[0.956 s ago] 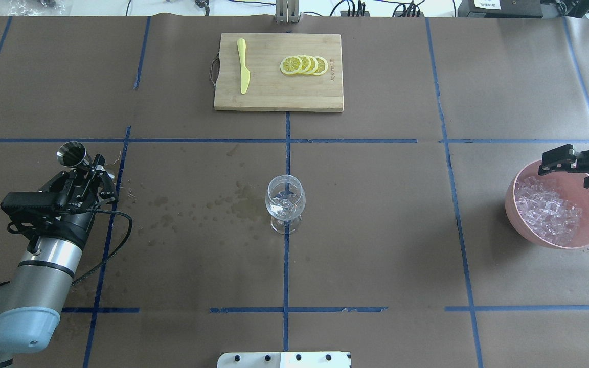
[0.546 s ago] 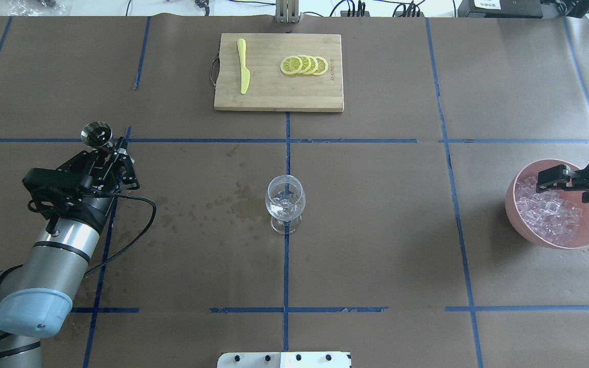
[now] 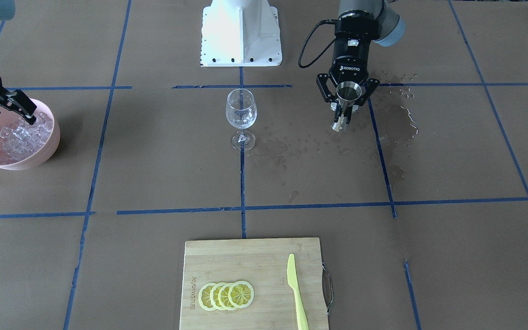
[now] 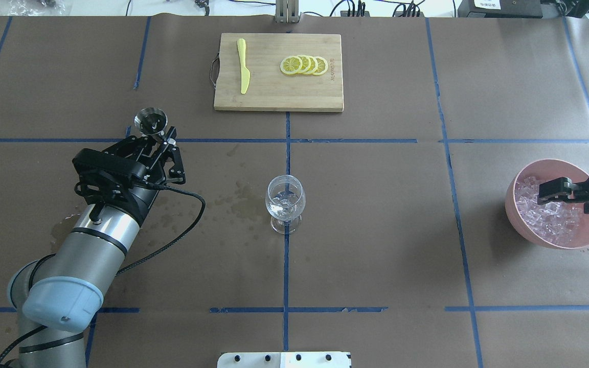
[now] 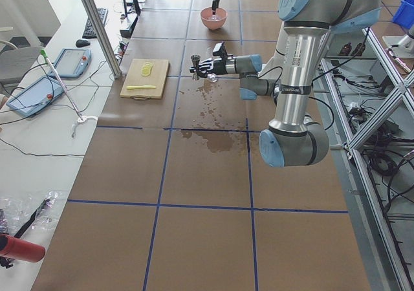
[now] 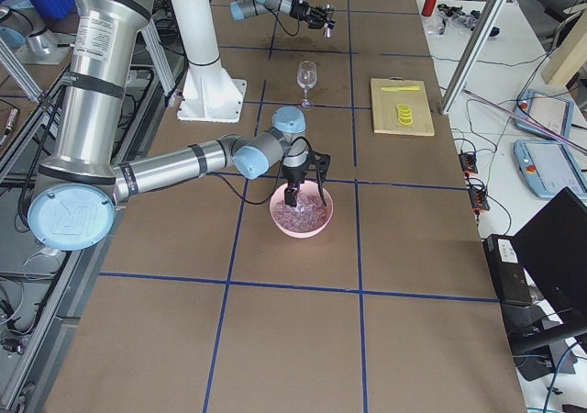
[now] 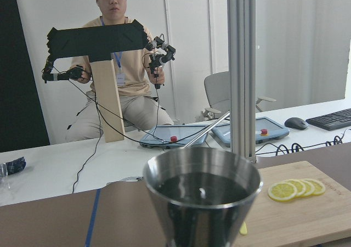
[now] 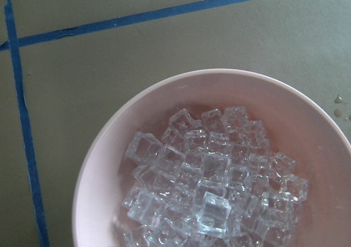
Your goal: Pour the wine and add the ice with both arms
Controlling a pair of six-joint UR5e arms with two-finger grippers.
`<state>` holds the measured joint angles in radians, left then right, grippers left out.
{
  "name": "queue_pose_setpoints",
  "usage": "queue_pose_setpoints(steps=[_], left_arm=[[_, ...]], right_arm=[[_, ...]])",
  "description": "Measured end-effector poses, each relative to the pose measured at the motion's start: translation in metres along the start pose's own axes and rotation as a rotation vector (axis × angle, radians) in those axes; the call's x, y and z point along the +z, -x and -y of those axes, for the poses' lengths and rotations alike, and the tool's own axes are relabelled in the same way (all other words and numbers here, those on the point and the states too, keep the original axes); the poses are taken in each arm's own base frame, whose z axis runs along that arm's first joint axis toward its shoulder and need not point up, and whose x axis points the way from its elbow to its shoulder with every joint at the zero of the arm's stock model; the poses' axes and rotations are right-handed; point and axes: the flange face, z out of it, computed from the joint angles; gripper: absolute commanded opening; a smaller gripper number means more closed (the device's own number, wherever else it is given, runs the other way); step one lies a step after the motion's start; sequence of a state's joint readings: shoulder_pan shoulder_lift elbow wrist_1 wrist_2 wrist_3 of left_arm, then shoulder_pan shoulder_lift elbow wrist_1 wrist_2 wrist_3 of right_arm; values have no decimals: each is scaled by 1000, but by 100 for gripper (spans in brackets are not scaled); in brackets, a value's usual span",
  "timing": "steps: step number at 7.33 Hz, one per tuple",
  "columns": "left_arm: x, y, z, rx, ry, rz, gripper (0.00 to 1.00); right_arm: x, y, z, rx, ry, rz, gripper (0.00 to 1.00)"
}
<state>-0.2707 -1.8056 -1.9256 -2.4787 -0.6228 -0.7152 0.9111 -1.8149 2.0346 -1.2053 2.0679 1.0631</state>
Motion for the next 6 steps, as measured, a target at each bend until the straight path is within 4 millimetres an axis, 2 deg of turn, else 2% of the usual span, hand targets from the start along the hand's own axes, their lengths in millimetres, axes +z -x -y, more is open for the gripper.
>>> queue_pose_setpoints(steps=[3,4,6], left_arm=[[-1,-36,24,71,-4,-70,0],[-2,-43,27,105,-6,-79,0],[-10,-60,17,163,10,-108,0]], right_arm=[[1,-6,-5,-11,-4,12,100],[2,-6,-5,-11,-4,13,100],[2,-5,-4,-10,-4,15,100]])
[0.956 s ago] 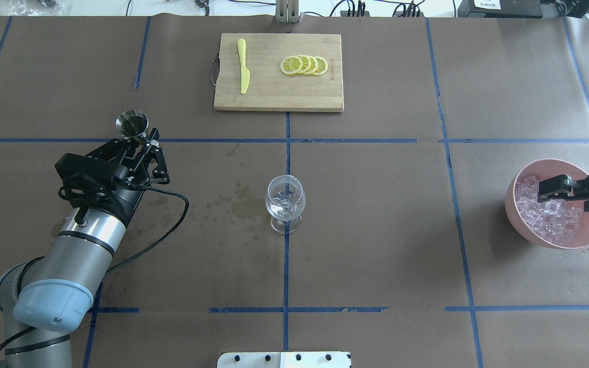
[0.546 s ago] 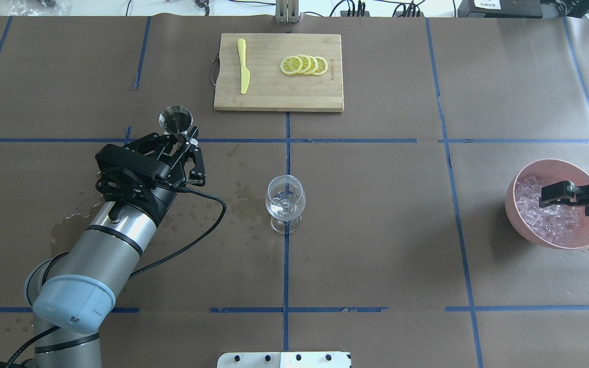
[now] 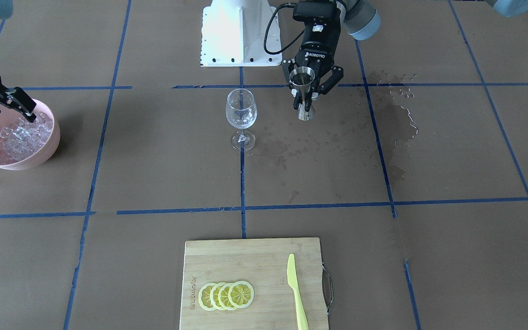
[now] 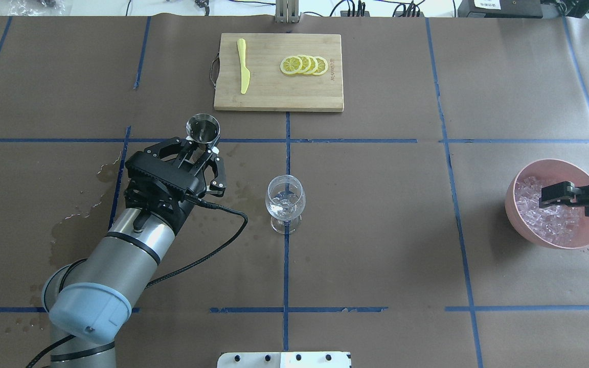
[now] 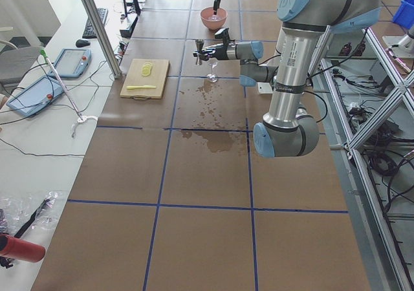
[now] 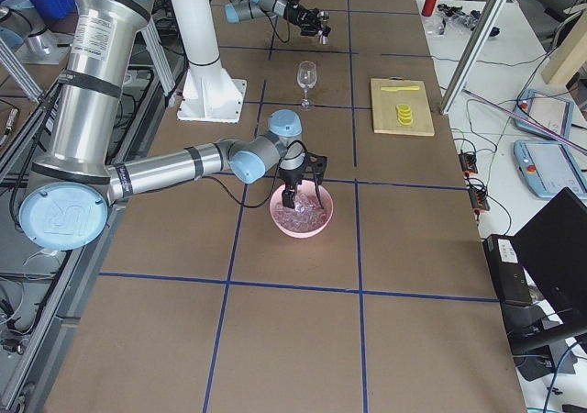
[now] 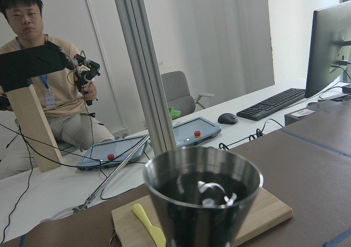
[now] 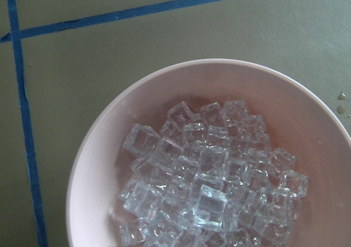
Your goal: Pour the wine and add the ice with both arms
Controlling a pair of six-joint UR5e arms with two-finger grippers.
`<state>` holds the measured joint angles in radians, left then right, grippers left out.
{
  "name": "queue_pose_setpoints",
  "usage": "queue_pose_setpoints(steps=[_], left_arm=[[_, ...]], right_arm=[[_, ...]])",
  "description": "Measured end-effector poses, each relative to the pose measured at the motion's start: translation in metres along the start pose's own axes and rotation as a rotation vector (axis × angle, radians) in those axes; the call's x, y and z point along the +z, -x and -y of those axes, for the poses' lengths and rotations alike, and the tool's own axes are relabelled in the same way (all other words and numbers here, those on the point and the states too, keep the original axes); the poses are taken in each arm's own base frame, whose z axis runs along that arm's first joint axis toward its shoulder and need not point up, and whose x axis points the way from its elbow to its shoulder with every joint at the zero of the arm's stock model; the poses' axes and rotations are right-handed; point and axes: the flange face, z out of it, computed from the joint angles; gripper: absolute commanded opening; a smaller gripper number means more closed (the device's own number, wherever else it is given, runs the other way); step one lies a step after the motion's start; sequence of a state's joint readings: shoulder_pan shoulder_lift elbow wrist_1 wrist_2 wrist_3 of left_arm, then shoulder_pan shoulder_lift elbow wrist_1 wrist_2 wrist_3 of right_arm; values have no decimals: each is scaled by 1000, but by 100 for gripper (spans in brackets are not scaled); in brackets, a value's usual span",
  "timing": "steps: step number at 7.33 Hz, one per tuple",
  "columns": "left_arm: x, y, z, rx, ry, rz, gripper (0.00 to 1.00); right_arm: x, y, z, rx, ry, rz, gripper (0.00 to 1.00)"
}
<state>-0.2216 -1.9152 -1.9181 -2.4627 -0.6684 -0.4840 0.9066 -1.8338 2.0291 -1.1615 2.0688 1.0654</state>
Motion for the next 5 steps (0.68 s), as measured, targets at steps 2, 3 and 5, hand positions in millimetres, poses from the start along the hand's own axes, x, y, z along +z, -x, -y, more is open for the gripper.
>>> queue_pose_setpoints(steps=[2,3,5], left_arm=[[-3,-33,0,51,42,-23,0],[-2,-50,5,101,68,-22,0],[0,-63,8,265,96,-20,0]], right_arm=[[0,1,0,1,0,2,100],[0,1,1,2,-1,3,100],[0,2,1,2,-1,4,100]])
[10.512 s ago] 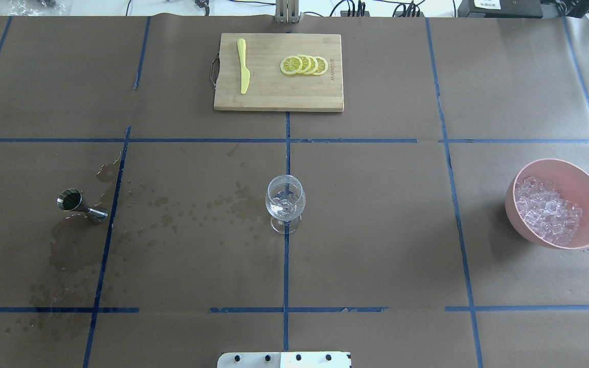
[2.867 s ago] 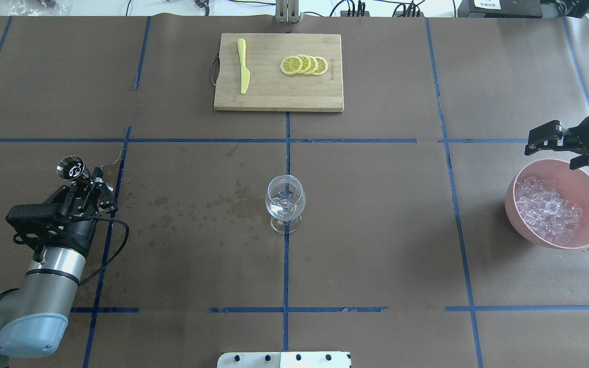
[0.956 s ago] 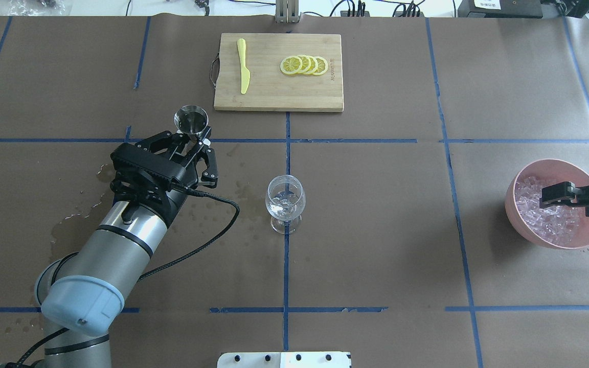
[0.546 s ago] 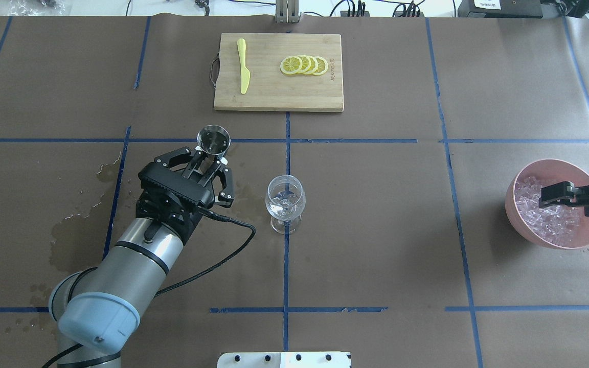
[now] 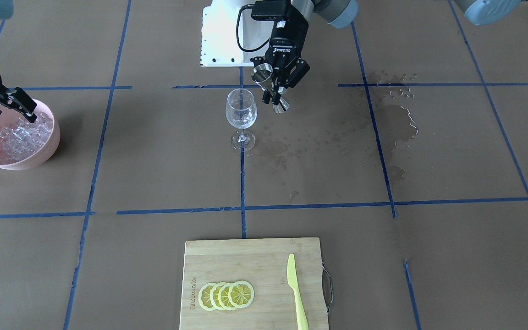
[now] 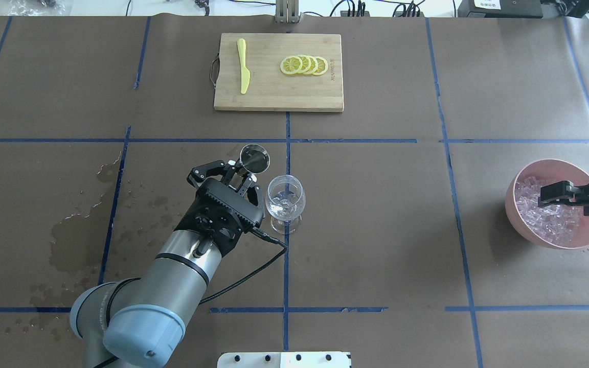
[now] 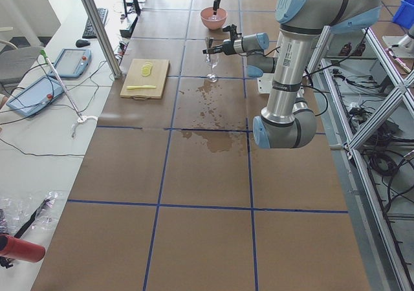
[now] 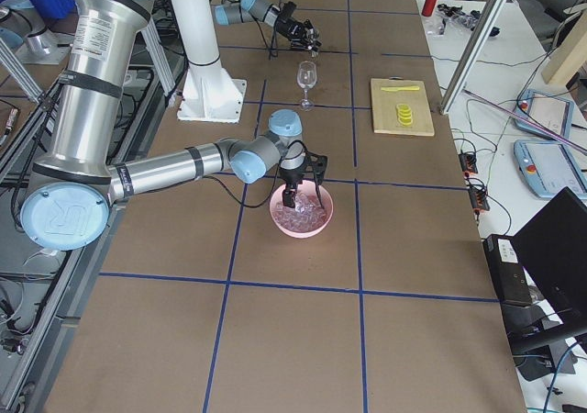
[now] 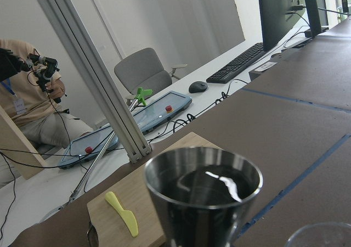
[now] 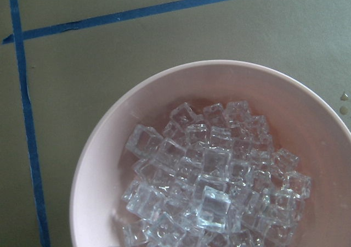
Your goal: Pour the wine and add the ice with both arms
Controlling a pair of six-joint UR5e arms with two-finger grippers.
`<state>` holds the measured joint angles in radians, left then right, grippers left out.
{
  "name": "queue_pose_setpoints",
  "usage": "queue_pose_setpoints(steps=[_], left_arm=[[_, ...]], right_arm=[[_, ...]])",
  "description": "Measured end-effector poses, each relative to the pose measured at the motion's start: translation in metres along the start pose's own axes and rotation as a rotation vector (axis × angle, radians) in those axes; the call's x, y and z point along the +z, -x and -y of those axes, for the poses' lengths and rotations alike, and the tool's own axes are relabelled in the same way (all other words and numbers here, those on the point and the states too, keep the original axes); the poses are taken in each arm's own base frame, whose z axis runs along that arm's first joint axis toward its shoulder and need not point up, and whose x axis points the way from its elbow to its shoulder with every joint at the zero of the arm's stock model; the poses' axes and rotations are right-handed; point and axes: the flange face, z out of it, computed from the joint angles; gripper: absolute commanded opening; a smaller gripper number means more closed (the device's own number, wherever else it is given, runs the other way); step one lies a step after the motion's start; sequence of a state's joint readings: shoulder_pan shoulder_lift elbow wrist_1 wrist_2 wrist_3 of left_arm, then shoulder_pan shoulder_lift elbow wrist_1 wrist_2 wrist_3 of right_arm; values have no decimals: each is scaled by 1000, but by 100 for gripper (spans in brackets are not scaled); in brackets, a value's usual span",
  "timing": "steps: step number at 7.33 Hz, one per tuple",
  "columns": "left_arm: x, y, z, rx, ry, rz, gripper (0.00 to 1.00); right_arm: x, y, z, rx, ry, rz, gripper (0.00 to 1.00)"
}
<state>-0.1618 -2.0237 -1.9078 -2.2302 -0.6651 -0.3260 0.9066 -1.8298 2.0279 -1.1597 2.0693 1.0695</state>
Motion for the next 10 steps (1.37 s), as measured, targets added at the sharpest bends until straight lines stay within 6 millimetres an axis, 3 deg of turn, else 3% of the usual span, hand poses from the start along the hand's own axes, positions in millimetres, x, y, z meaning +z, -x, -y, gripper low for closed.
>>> queue_pose_setpoints(steps=[6,10], left_arm=[[3,-1,-1,371,0,85,0],[4,-2,-4,528,7,131,0]], right_arm=[[1,2,1,0,0,3,100],[1,2,1,-1,-1,6,100]])
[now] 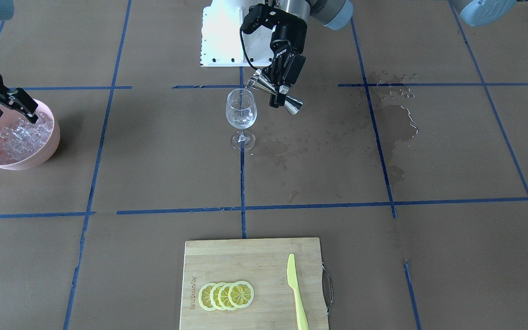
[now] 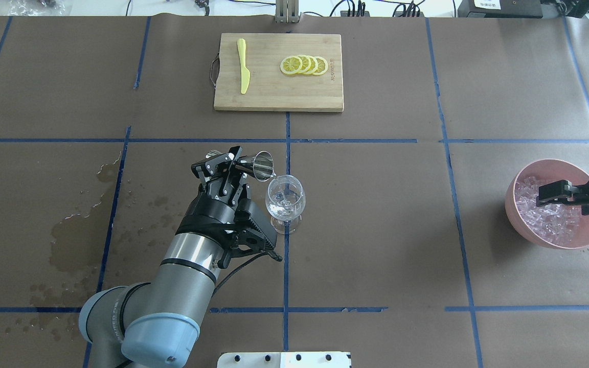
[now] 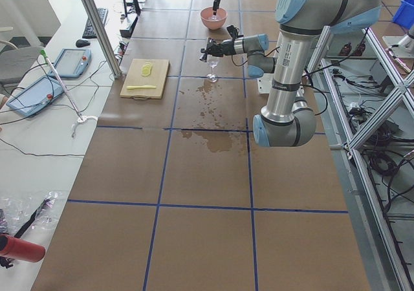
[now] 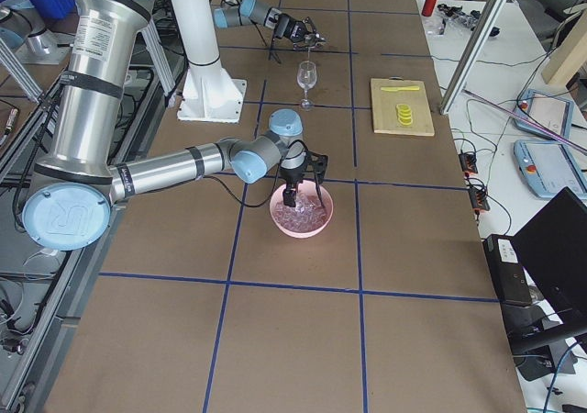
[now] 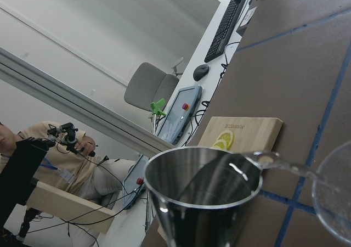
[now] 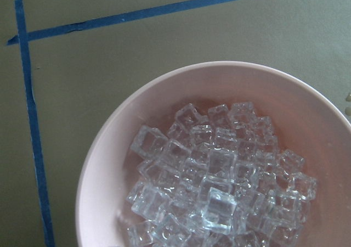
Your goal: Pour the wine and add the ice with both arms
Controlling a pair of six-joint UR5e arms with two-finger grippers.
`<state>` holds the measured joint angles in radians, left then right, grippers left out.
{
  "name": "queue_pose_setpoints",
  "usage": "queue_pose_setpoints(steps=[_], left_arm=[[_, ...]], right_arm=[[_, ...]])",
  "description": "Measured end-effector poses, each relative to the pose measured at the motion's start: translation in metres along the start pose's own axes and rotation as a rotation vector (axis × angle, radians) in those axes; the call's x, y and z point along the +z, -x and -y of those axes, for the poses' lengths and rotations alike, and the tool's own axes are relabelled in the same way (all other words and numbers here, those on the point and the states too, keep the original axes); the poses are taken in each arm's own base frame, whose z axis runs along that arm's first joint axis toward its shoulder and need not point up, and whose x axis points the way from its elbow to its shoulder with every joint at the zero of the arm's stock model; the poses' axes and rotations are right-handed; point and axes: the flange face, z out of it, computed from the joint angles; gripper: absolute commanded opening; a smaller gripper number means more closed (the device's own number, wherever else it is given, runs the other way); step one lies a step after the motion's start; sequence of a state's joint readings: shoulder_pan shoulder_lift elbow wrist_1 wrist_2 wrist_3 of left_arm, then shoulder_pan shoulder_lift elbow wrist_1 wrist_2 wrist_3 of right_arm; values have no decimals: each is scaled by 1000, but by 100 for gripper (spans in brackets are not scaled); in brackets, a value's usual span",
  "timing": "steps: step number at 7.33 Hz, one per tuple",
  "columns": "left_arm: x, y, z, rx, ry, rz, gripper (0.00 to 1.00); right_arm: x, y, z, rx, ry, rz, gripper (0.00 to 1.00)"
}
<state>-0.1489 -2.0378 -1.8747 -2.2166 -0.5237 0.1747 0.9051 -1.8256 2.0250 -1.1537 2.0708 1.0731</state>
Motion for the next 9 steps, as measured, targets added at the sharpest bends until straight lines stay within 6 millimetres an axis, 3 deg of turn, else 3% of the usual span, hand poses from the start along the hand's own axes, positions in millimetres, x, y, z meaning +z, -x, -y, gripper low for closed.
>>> queue_pose_setpoints(steps=[9], left_arm=[[-2,4,11,298,10,58,0]], right_arm=[[2,-2,0,9,9,-2,100]])
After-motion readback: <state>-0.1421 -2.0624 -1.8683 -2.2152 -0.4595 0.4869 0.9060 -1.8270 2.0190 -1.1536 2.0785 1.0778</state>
